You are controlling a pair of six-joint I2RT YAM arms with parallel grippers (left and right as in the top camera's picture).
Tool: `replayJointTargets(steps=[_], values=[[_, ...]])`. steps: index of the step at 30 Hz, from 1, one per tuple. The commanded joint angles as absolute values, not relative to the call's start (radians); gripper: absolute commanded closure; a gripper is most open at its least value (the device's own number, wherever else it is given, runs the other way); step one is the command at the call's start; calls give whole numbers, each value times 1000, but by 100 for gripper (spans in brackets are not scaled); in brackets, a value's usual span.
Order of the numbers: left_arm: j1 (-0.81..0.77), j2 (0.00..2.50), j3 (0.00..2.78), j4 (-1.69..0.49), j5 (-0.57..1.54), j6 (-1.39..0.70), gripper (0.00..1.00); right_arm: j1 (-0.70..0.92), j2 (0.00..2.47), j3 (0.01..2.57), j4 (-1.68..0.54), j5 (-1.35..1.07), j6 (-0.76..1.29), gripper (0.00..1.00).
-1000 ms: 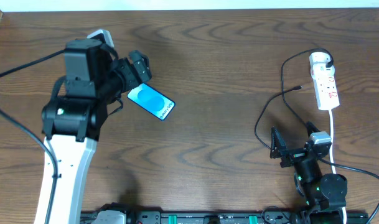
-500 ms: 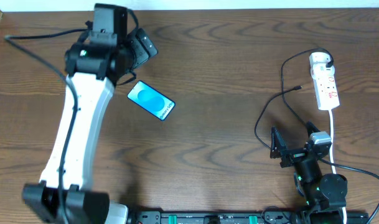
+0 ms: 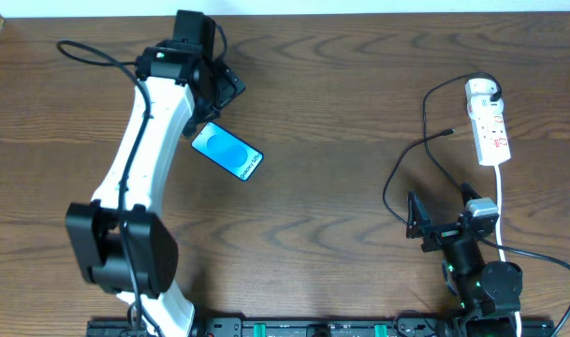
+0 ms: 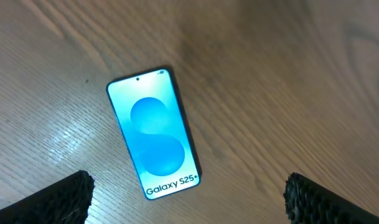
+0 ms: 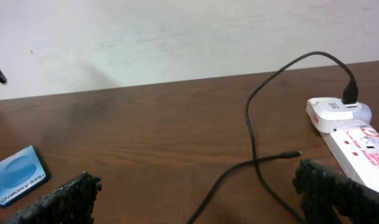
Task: Plug charger to phone and switch on socket
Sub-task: 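Move the left gripper over the blue phone and lower onto it, then close the left gripper on the phone's top edge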
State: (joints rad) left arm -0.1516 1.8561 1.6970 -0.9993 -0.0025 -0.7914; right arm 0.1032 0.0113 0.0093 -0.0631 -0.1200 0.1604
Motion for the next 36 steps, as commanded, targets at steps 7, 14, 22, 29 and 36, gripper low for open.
replayJointTargets(steps=[7,14,22,29,36], values=[[-137,1968,1680,-1066,10,-828,2,110,6,5,-64,-125,171,1],[-107,1968,1562,-942,91,-818,2,110,6,5,-64,-125,171,1],[-97,1968,1450,-841,112,-871,2,110,6,5,-64,-125,171,1],[-97,1970,1387,-780,112,-933,2,110,6,5,-64,-125,171,1],[-97,1971,1348,-712,111,-963,2,110,6,5,-64,-125,171,1]])
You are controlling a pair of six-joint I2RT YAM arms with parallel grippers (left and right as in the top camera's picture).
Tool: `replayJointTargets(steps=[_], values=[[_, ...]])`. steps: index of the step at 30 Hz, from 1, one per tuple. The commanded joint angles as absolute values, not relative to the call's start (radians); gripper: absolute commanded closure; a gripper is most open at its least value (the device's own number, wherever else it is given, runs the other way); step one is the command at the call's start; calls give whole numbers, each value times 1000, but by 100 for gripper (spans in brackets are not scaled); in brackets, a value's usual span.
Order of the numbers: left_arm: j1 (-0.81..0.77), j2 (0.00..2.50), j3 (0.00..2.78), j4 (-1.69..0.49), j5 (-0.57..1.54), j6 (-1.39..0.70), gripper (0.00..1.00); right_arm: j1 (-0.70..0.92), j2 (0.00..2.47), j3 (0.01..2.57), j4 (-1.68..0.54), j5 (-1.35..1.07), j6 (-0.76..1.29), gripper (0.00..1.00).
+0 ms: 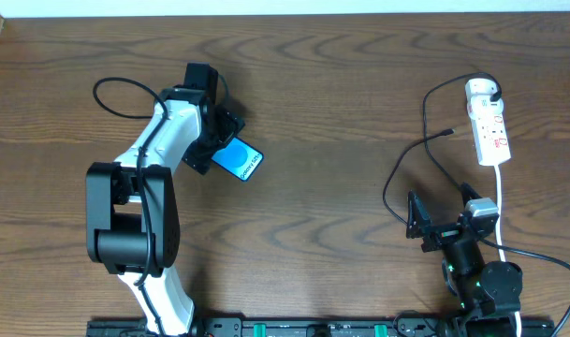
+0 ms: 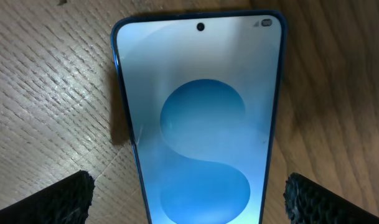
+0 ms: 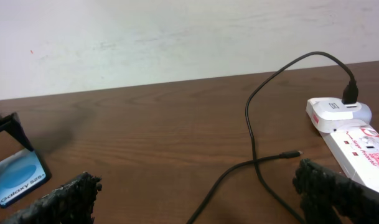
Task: Plug charger to phone and switch on socket
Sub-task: 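Close the left gripper on the phone's top edge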
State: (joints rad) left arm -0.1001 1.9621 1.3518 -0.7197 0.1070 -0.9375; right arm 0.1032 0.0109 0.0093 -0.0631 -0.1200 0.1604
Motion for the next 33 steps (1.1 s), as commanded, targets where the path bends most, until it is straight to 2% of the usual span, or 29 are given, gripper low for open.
replayJointTargets(steps=[1,33], values=[[-97,1972,1348,-712,111,-964,2,110,6,5,-64,-126,171,1],[-109,2044,1348,-656,93,-1019,2,110,6,5,-64,-125,171,1]])
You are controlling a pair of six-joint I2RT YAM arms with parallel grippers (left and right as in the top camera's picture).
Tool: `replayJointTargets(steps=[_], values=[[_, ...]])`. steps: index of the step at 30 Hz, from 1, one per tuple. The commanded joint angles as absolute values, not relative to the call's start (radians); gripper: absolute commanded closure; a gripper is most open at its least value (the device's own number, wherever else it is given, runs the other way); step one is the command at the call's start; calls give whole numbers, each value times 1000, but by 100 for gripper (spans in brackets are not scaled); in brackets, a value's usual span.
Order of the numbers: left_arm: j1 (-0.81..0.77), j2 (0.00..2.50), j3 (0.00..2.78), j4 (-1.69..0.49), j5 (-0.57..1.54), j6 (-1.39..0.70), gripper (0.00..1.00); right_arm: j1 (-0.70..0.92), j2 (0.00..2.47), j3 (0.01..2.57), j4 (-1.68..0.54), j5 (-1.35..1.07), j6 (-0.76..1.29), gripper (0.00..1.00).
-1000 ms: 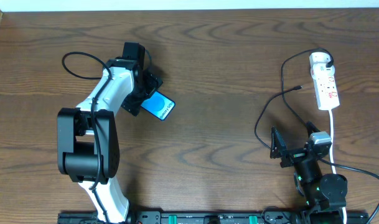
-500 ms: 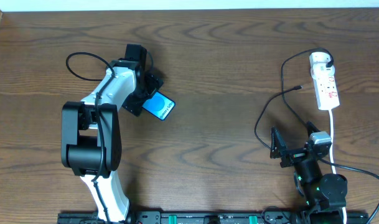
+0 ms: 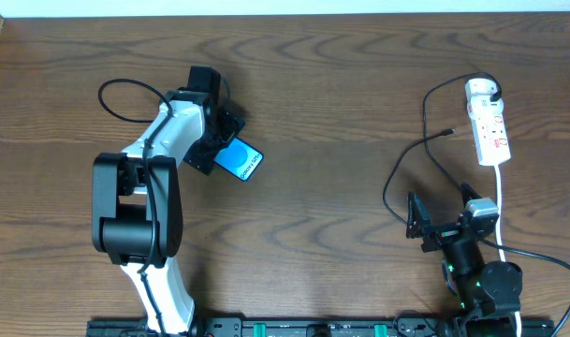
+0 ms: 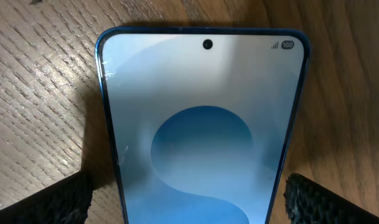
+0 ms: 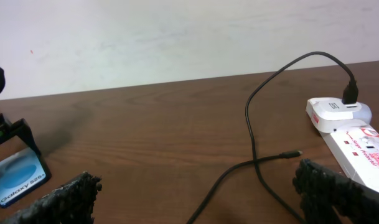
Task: Plug charger to phone and switch on socket
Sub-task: 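Close the left gripper on the phone's top edge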
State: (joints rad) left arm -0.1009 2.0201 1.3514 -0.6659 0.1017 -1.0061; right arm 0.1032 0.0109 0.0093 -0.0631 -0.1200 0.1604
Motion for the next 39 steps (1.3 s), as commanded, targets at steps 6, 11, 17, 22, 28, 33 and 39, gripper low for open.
replayJointTargets(steps=[6,11,17,22,28,33,39], values=[[-131,2110,1348,-651,94,-1019,2,110,6,5,-64,-125,171,1],[-130,2160,1348,-667,97,-1019,1,110,6,5,-64,-125,171,1],[-131,2167,1348,-682,102,-1019,7,110,6,5,-64,-125,171,1],[-131,2167,1348,-717,112,-1019,11,110,6,5,-64,-125,171,1],[-131,2167,1348,-751,113,-995,13,110,6,5,-64,-125,171,1],[-131,2168,1348,-758,112,-954,13,110,6,5,-64,-125,171,1],[-131,2168,1348,-755,113,-955,12,110,6,5,-64,-125,171,1]])
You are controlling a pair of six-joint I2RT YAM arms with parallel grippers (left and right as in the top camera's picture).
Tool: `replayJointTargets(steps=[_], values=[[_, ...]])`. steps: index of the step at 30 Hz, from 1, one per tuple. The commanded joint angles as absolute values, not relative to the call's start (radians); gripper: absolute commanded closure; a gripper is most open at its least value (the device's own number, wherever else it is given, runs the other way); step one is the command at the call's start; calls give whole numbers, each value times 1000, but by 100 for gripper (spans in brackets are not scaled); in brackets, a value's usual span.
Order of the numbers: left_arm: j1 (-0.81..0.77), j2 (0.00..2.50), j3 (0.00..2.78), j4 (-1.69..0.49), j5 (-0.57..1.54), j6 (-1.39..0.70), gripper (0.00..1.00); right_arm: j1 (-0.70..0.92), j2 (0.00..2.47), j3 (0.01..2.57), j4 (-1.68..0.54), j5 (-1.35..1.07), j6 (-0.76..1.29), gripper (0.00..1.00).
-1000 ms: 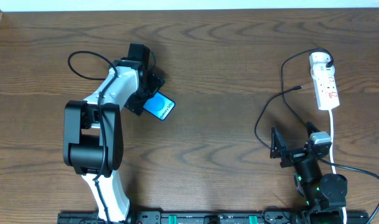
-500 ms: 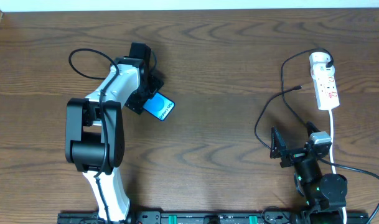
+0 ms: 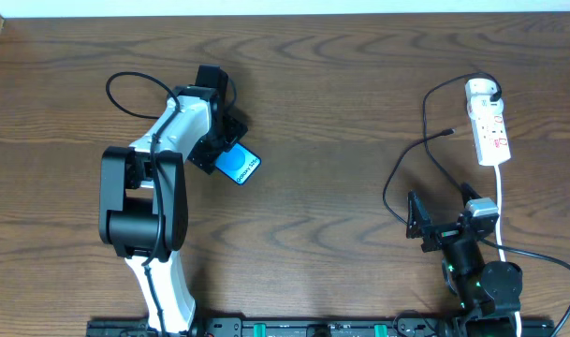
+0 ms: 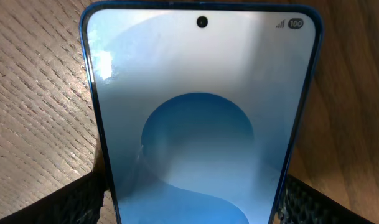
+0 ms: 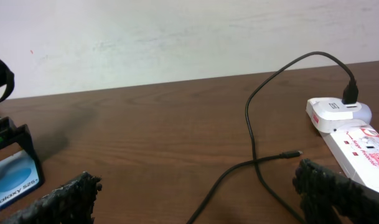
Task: Plug charger to phone and switch on socket
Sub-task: 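Close the left gripper on the phone's top edge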
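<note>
The lit blue phone [image 3: 240, 167] lies at the table's left middle and fills the left wrist view [image 4: 198, 106]. My left gripper [image 3: 219, 150] [image 4: 192, 202] has its two pads pressed against the phone's long edges, shut on it. The black charger cable's free plug [image 3: 450, 132] [image 5: 295, 153] lies on the wood at the right. Its other end goes into a white adapter [image 3: 481, 90] on the white power strip [image 3: 490, 131] [image 5: 357, 140]. My right gripper [image 3: 441, 229] [image 5: 201, 199] stands open at the near right, with the cable lying ahead of it.
The cable loops over the table [image 3: 359, 103] between the strip and my right arm [image 3: 481, 281]. The left arm's own cable [image 3: 125, 84] curls to the left of the phone. A white wall [image 5: 177, 37] runs behind the far table edge.
My left gripper's pads, which stood apart from the phone's edges, are now against them. The phone has shifted slightly on the table. The right arm has not moved.
My left gripper hung open above the phone. Then it was low over the phone with the pads wide on either side, then lower still. Now the pads grip the phone's edges. The right gripper, cable and power strip stayed as they were.
</note>
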State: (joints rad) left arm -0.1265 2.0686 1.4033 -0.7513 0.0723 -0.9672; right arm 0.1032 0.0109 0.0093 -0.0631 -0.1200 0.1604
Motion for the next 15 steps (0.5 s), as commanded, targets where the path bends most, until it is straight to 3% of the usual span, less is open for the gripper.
replayJointTargets(steps=[1,12,15], values=[[-131,2168,1348,-756,115,-956,13,110,6,5,-64,-125,171,1],[-131,2168,1348,-760,143,-993,13,110,6,5,-64,-126,171,1],[-131,2168,1348,-762,143,-993,17,110,6,5,-64,-125,171,1]])
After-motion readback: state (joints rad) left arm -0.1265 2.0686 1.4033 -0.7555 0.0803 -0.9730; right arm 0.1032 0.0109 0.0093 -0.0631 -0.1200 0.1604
